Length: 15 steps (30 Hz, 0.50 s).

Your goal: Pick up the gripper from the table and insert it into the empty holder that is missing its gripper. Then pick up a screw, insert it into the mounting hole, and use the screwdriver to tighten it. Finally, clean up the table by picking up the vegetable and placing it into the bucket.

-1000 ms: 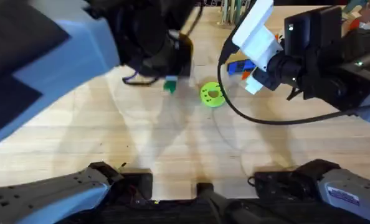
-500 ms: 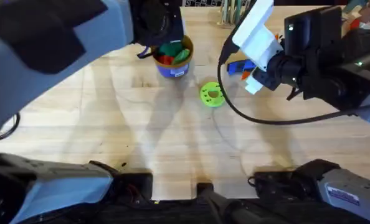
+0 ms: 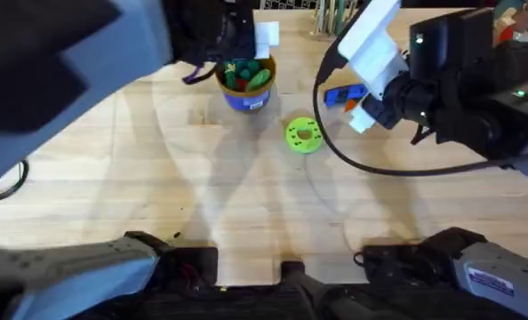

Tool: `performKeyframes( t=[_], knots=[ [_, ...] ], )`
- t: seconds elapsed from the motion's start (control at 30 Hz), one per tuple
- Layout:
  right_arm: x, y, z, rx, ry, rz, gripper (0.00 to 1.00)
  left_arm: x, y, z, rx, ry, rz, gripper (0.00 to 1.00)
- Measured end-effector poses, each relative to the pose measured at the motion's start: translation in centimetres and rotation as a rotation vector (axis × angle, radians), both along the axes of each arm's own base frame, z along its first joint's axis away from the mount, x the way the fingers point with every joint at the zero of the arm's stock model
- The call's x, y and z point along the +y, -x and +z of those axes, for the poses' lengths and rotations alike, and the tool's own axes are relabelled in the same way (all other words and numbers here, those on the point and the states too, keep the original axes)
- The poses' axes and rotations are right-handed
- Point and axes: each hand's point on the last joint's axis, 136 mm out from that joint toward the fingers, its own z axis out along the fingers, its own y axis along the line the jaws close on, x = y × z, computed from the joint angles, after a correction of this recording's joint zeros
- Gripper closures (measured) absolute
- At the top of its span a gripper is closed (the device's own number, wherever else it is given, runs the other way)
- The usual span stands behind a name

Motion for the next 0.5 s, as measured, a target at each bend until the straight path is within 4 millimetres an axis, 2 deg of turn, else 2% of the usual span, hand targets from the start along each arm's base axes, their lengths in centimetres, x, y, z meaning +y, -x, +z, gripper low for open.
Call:
performKeyframes(
  t=[0.1,0.23,0.33,0.5],
  knots=[
    [-0.1,0.4,1.8,-0.054,-0.057,-0.031,0.07,1.2,2.5,3.0,-0.02,-0.037,-0.048,0.014],
    [-0.5,1.3,5.9,-0.174,-0.199,-0.099,0.071,3.5,7.2,6.0,-0.012,-0.095,-0.103,0.015],
    [-0.9,2.4,8.8,-0.259,-0.319,-0.149,0.07,5.4,10.9,6.9,0.016,-0.135,-0.125,0.013],
    [-1.6,4.2,10.9,-0.313,-0.454,-0.208,0.07,6.5,12.9,7.8,0.002,-0.154,-0.134,0.014]
  ],
)
